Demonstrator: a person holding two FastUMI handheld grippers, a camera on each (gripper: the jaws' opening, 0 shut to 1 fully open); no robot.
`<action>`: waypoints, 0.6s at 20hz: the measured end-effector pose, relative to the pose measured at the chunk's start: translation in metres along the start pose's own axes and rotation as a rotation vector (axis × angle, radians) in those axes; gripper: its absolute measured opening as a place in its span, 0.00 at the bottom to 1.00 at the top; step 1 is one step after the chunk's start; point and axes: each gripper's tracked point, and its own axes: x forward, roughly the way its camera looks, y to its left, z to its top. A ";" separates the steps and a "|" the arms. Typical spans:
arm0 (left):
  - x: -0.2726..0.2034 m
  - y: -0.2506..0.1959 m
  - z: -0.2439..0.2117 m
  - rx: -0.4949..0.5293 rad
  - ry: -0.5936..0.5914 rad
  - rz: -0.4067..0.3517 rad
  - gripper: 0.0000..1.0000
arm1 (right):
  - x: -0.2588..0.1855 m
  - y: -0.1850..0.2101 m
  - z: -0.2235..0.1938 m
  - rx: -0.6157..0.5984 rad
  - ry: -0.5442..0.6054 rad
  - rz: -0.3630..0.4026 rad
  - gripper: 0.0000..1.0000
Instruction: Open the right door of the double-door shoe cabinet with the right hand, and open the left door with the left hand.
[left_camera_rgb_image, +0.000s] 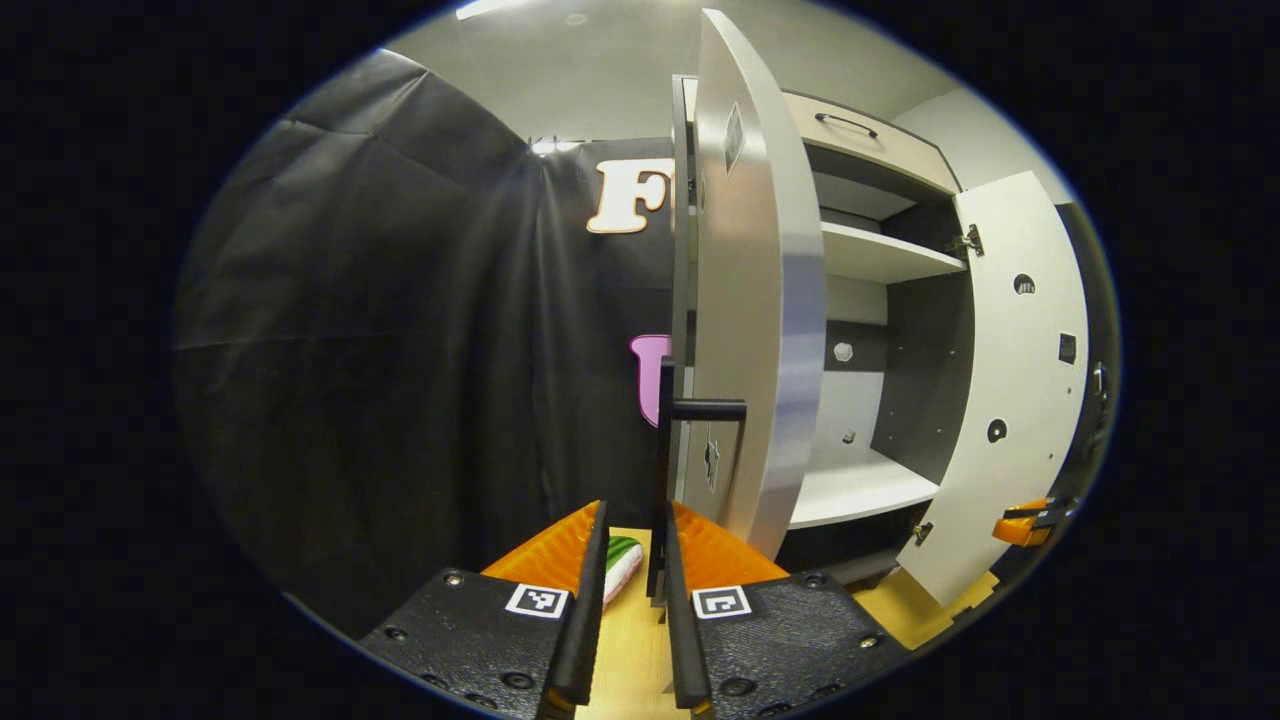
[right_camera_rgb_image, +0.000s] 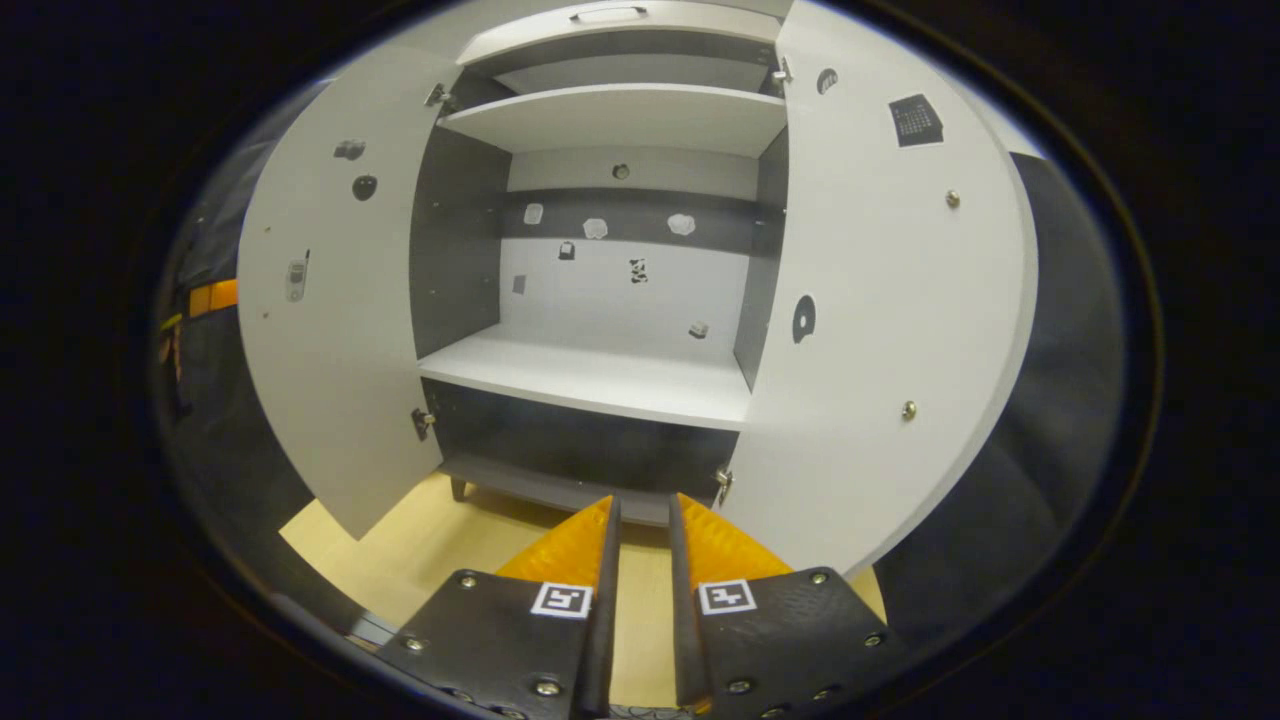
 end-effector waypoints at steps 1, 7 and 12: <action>0.001 0.001 0.005 0.007 -0.015 0.007 0.24 | -0.001 -0.001 0.002 0.000 -0.002 -0.002 0.25; -0.020 0.006 0.030 0.030 -0.065 0.086 0.22 | -0.010 0.005 0.038 0.010 -0.069 -0.002 0.25; -0.016 -0.034 0.045 0.041 -0.120 -0.058 0.06 | -0.033 0.010 0.104 0.058 -0.193 -0.017 0.24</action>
